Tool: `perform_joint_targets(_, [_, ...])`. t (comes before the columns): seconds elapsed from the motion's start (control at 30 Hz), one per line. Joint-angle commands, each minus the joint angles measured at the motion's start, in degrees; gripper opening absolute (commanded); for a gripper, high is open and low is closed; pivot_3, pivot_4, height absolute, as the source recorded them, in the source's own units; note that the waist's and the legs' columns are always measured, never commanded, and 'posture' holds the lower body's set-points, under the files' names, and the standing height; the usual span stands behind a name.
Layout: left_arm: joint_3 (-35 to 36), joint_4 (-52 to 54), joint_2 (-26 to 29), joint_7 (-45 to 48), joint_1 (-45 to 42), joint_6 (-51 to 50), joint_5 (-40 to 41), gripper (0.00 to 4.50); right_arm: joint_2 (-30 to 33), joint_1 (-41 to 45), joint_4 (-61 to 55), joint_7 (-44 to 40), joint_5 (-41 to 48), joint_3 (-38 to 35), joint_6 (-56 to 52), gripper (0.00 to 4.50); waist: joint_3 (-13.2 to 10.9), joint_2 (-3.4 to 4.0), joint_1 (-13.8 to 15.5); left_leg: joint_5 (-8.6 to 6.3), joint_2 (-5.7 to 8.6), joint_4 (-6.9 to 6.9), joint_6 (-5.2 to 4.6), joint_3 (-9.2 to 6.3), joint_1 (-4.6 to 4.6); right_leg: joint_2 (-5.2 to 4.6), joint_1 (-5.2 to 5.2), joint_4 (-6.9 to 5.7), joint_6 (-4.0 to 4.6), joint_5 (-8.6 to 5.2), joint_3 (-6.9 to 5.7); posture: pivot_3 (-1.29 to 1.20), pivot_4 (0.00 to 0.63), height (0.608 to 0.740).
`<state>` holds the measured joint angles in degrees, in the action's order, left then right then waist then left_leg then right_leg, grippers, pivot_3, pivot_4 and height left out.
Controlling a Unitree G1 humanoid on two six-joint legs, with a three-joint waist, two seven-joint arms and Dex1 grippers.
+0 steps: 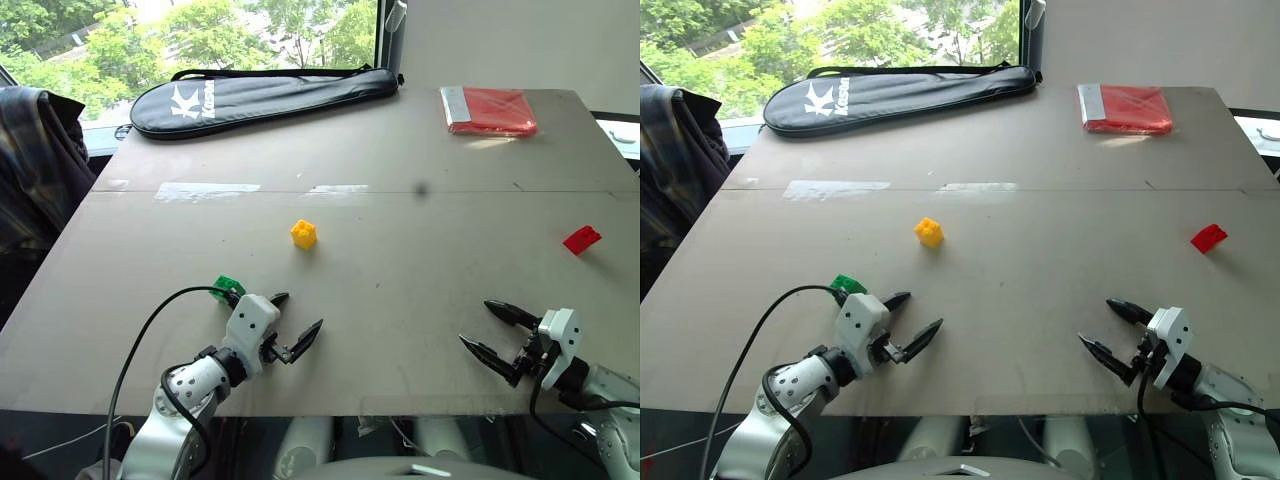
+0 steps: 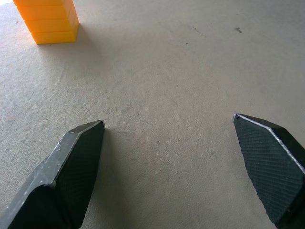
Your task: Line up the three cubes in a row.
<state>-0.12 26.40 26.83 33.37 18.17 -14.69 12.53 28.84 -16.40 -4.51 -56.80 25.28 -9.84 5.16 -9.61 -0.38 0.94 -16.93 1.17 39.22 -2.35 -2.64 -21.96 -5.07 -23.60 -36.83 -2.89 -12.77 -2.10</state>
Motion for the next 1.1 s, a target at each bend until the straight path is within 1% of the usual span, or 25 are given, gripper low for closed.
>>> perform_joint_targets(0.03, [-0.6,-1.0,0.3,1.3,-0.2,-0.3,1.1,4.41,0.2,-1.3,-0.4,0.9,-0.5,-1.3,1.0,4.50,0.0,0.00,0.0,0.00,0.00,0.00,0.00,0.00,0.00,0.00,0.00,0.00,0.00,0.00,0.00,0.00,0.150,0.694])
perform_joint_targets(0.27, [-0.5,-1.9,0.0,1.7,-1.2,-0.1,1.4,4.41,1.0,-0.3,1.4,1.3,-0.8,-1.3,1.5,4.50,0.0,0.03,0.1,0.00,0.02,0.05,0.00,0.03,0.02,0.00,0.03,0.00,-0.01,0.00,0.01,0.00,0.150,0.694])
perform_joint_targets(0.97, [-0.4,2.0,0.2,0.2,1.6,-1.8,1.7,4.41,2.1,-0.3,1.9,1.1,-0.7,-1.2,1.1,4.50,0.0,0.04,0.0,0.00,0.02,0.06,0.00,0.09,0.03,0.00,0.04,-0.01,0.04,0.03,0.07,0.00,0.150,0.694])
perform_joint_targets(1.1, [0.3,3.0,1.0,1.0,0.8,-2.5,2.5,4.41,1.0,0.5,1.5,4.8,0.9,-3.8,-0.2,4.50,0.0,0.04,0.0,0.00,0.02,0.06,0.00,0.10,0.03,0.00,0.04,-0.01,0.05,0.04,0.08,0.00,0.150,0.694])
